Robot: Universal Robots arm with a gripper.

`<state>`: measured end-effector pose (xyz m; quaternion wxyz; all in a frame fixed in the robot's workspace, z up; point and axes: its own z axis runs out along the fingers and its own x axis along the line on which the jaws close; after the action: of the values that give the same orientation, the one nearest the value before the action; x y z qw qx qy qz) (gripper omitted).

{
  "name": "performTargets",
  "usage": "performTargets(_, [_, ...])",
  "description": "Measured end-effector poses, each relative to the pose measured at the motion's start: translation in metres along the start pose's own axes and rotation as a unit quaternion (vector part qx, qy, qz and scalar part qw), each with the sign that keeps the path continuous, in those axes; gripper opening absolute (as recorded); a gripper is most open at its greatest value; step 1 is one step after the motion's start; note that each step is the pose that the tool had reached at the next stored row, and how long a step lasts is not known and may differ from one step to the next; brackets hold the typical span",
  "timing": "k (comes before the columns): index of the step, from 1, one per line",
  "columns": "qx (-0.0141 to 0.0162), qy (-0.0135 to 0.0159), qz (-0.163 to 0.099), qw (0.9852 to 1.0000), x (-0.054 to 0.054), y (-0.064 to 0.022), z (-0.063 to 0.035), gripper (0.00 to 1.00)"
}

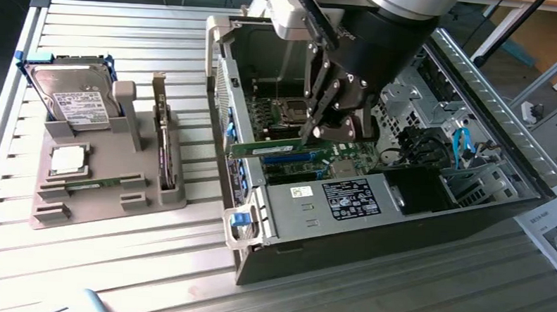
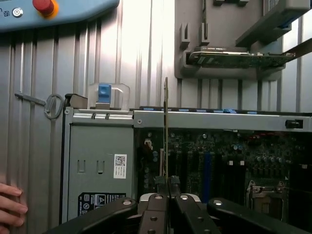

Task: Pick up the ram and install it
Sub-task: 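Pick up the ram and move it above insertion slot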

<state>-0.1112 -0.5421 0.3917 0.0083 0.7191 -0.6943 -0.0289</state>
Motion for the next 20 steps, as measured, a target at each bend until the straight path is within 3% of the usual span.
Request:
performTargets(8, [-0.0011,-0.0015,0.0,1.0,0.005,-0.0199,-0.0013,0.12])
performTargets(14, [-0.0021,-0.0042,0.0,1.0,0.012,-0.0398,-0.0028,0.12])
performTargets(20, [-0.0033,-0.0052,0.0,1.0,0.014,-0.0528,-0.0035,0.12])
